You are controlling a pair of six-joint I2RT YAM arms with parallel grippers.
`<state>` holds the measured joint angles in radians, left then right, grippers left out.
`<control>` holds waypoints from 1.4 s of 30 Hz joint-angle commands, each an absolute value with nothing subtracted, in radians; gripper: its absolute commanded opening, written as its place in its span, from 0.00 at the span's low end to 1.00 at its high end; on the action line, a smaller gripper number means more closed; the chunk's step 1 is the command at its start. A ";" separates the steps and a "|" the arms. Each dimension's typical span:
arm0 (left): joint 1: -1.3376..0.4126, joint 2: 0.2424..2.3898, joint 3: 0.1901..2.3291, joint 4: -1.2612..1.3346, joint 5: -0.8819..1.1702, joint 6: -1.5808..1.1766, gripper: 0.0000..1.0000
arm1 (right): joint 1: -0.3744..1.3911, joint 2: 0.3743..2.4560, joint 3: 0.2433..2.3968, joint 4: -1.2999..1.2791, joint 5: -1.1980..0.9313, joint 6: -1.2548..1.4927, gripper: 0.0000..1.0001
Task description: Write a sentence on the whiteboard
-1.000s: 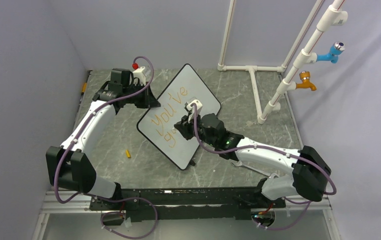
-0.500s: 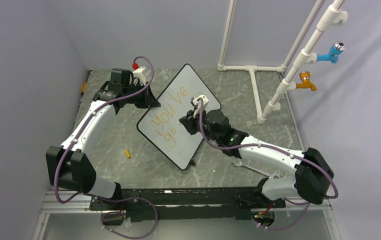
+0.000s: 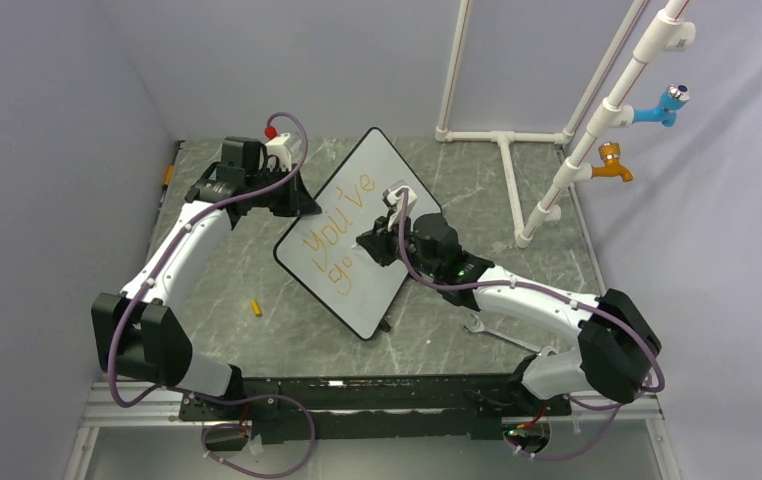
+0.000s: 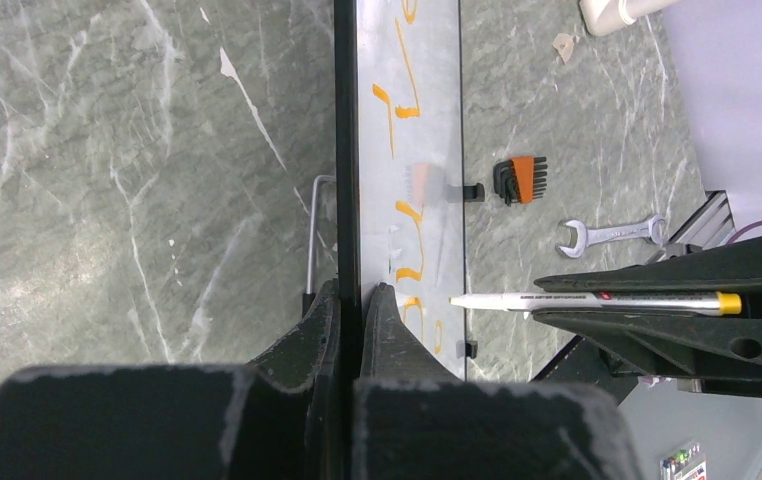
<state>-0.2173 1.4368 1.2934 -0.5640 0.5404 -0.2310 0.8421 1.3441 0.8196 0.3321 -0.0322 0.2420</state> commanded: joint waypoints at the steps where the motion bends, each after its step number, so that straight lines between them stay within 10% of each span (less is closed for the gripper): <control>1: -0.209 1.410 1.294 -0.561 0.357 -0.096 0.00 | 0.836 1.358 0.834 0.407 -0.077 0.263 0.00; 42: -0.209 1.402 1.291 -0.558 0.360 -0.100 0.00 | 0.816 1.431 0.852 0.434 -0.043 0.252 0.00</control>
